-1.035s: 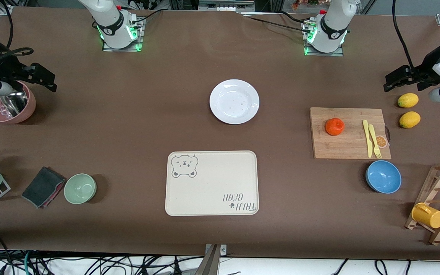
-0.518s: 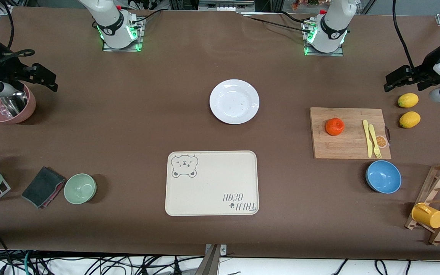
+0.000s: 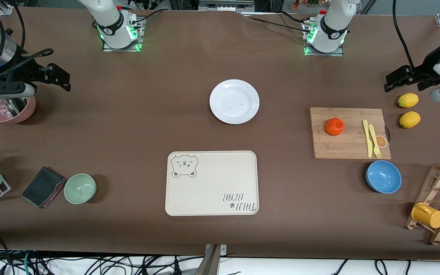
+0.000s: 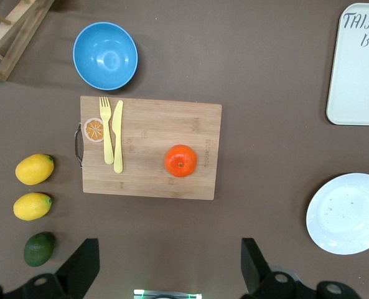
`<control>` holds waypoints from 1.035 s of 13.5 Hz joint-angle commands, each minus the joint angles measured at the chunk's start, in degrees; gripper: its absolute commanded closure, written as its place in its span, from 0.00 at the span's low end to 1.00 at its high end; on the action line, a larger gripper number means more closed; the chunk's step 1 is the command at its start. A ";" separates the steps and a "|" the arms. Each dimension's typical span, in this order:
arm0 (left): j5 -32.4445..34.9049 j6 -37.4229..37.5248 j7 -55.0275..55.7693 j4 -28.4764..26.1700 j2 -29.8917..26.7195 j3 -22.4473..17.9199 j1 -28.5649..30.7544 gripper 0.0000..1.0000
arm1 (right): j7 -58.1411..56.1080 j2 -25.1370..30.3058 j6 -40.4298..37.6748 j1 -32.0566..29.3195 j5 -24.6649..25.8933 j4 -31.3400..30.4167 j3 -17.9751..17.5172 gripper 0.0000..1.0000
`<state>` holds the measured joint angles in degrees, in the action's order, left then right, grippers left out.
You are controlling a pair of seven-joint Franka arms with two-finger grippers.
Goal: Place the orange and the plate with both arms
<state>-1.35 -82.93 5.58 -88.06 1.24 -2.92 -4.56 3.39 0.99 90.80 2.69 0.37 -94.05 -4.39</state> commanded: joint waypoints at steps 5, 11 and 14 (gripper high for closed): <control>0.56 1.11 0.40 0.87 -0.18 0.20 0.25 0.00 | -0.23 0.68 -0.71 0.30 -0.11 0.80 0.09 0.00; 0.56 0.67 0.31 1.14 0.17 0.11 0.16 0.00 | -0.40 0.77 -0.62 0.30 0.07 0.89 -2.37 0.00; 0.56 1.02 0.31 0.96 0.08 0.02 0.42 0.00 | 0.39 0.68 -0.36 0.30 0.16 0.89 -3.42 0.00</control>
<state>-1.35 -82.94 5.58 -88.06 1.24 -2.99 -4.49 3.37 1.32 90.83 3.14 0.36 -93.78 -7.00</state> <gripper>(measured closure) 0.000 0.000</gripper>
